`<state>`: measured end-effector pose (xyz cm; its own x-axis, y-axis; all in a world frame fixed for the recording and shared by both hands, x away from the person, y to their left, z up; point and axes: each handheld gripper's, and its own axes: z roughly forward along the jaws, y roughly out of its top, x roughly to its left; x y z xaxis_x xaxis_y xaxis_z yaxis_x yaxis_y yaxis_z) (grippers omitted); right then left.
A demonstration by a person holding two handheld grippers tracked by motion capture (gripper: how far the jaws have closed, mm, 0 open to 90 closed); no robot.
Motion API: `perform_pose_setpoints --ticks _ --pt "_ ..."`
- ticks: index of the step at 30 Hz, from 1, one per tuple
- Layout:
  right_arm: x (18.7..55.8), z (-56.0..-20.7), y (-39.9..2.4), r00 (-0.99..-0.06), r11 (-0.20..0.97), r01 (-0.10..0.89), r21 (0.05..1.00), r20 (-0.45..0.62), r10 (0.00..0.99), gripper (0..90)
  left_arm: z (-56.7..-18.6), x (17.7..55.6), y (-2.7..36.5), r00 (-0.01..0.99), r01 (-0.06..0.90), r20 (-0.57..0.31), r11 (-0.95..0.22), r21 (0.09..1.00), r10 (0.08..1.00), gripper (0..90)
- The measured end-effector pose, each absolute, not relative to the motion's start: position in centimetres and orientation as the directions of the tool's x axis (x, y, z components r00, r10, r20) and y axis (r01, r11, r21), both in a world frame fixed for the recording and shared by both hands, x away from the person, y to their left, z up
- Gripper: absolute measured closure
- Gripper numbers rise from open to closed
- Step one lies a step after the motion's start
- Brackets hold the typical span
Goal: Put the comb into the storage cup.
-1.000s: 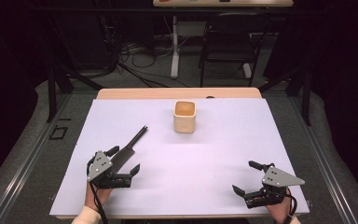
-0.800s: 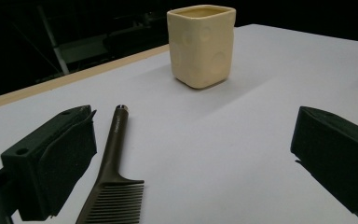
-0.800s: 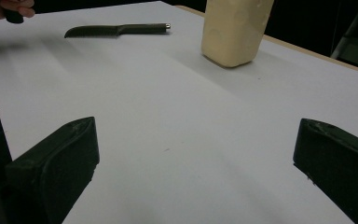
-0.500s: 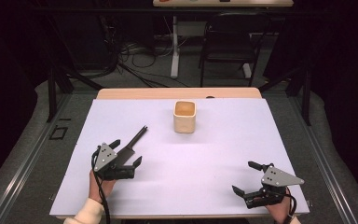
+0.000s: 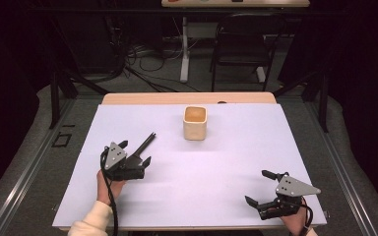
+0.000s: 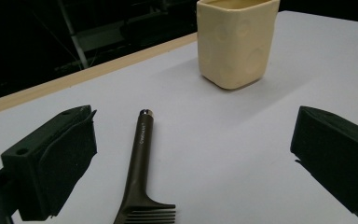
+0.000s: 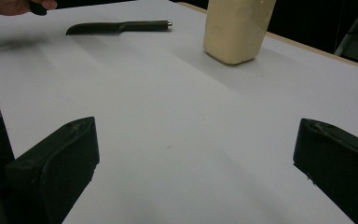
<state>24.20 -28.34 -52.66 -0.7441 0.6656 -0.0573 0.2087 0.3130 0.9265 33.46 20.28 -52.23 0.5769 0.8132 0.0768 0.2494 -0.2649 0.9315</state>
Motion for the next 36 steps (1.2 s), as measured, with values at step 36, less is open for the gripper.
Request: perform_pose_setpoints --ticks 36 --pt "24.2 -52.7 -28.3 -0.745 0.317 0.220 0.923 -0.051 0.665 0.0 -53.0 40.3 19.9 0.461 0.442 0.057 -0.284 0.851 0.886 0.0"
